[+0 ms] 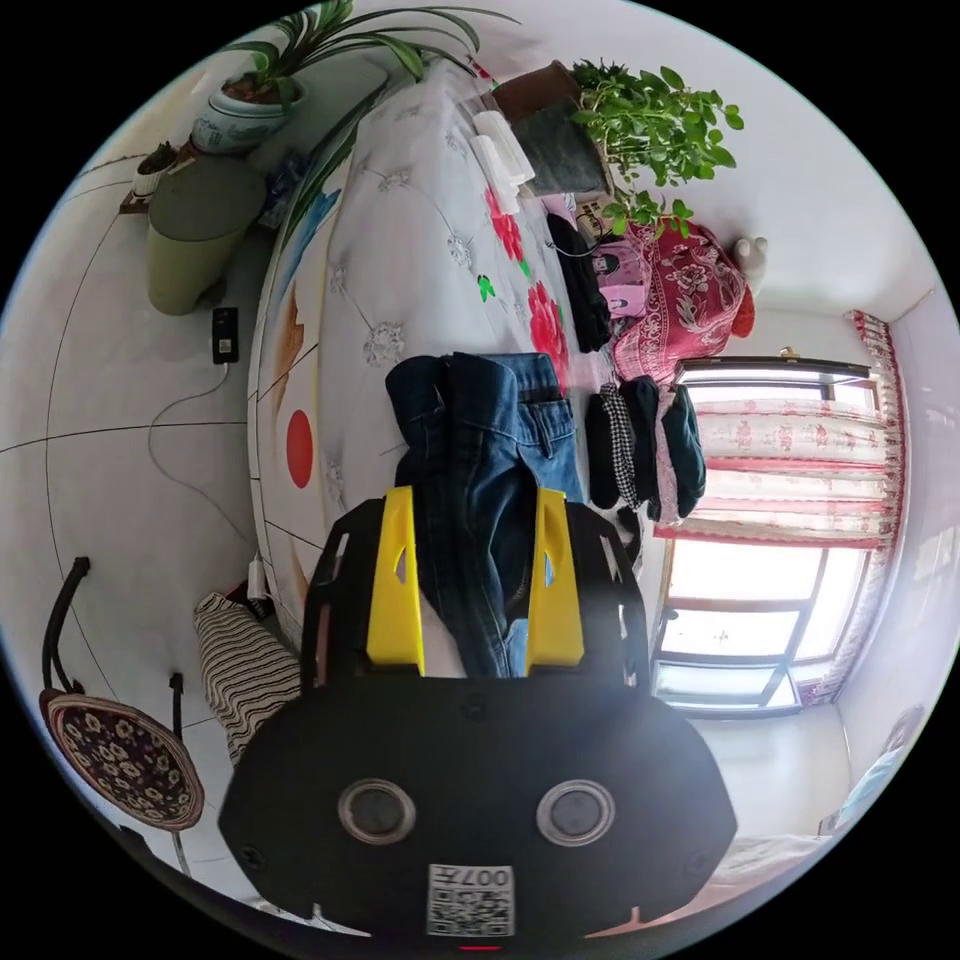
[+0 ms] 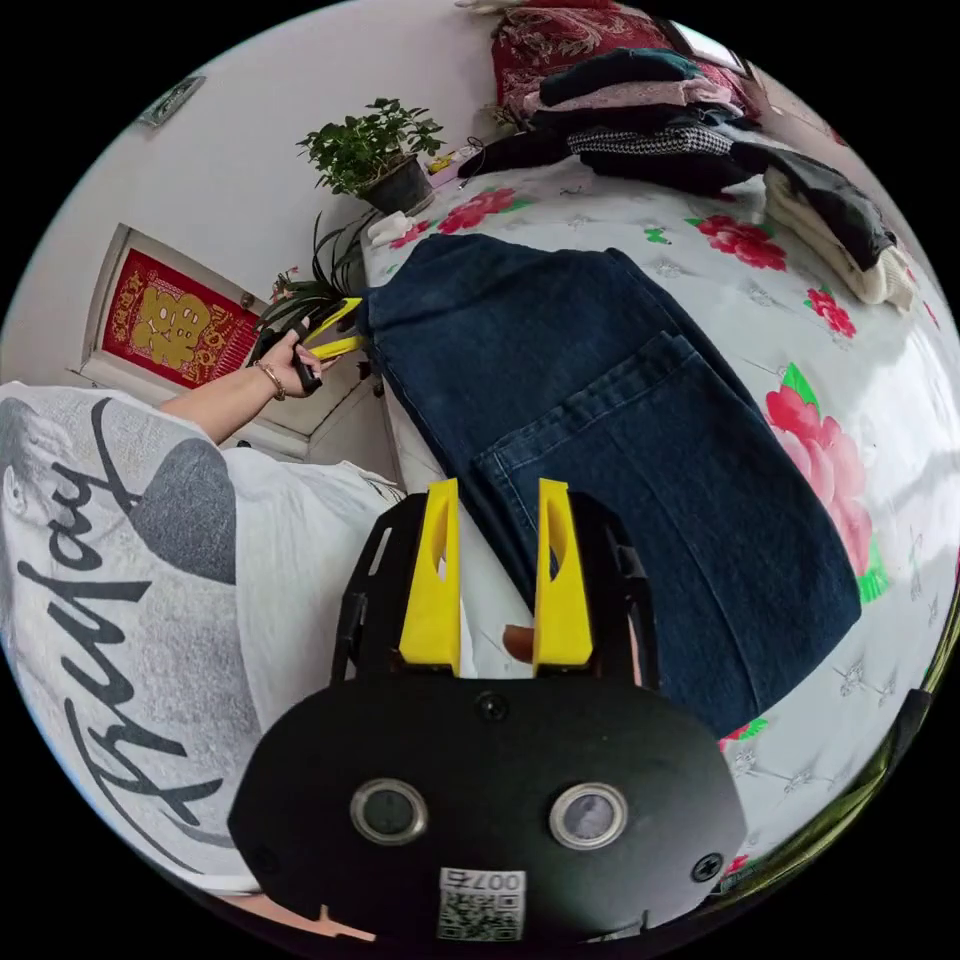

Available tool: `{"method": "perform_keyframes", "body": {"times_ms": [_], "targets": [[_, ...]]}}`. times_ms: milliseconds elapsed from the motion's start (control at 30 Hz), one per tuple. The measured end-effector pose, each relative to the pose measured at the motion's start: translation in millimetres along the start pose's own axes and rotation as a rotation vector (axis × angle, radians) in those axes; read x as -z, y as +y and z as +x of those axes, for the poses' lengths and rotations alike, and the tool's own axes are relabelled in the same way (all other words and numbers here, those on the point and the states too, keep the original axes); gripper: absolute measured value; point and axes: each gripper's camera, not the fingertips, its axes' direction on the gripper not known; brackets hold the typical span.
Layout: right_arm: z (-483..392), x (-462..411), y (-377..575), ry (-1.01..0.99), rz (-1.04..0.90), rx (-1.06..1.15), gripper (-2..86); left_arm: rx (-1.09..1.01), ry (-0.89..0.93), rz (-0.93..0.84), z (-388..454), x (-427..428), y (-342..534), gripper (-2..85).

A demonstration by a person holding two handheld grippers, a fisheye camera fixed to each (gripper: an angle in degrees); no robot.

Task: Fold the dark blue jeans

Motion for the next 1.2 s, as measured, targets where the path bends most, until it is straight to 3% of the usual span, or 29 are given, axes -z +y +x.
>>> {"method": "perform_keyframes", "body": {"times_ms": [133, 267, 400, 600, 700, 767, 867, 967, 1000, 1067, 1200], "targets": [[-10, -4, -9, 0.118, -0.013, 0.022, 8.9, -0.003, -0.108, -0.031, -16, -5, -7, 10.6], [3, -42, -14, 0.108, -0.177, -0.021, 8.8, -0.009, -0.024, -0.033, -43, 4, -6, 4.8], [25, -15, -1, 0.009, -0.049, -0.170, 8.5, -0.119, 0.062, -0.014, -30, 17, 1, 3.9], [76, 91, 61, -0.062, 0.348, -0.452, 8.4, -0.749, 0.173, -0.144, 118, 7, 52, 3.8], [100, 137, 112, -0.069, 0.529, -0.586, 8.2, -1.120, 0.264, -0.298, 206, -18, 128, 3.9], [110, 158, 143, -0.045, 0.608, -0.651, 8.2, -1.393, 0.355, -0.454, 258, -44, 216, 4.5], [125, 180, 195, -0.035, 0.708, -0.760, 8.3, -1.572, 0.479, -0.761, 274, -98, 331, 5.7], [139, 186, 243, -0.063, 0.783, -0.874, 8.7, -1.521, 0.502, -1.126, 240, -163, 413, 5.9], [143, 185, 258, -0.075, 0.796, -0.906, 8.9, -1.488, 0.485, -1.165, 231, -173, 420, 6.0], [147, 183, 276, -0.093, 0.806, -0.936, 9.3, -1.388, 0.432, -1.211, 196, -193, 420, 6.4], [161, 170, 302, -0.186, 0.800, -0.983, 10.4, -1.265, 0.217, -1.125, 151, -205, 362, 7.9]]}}
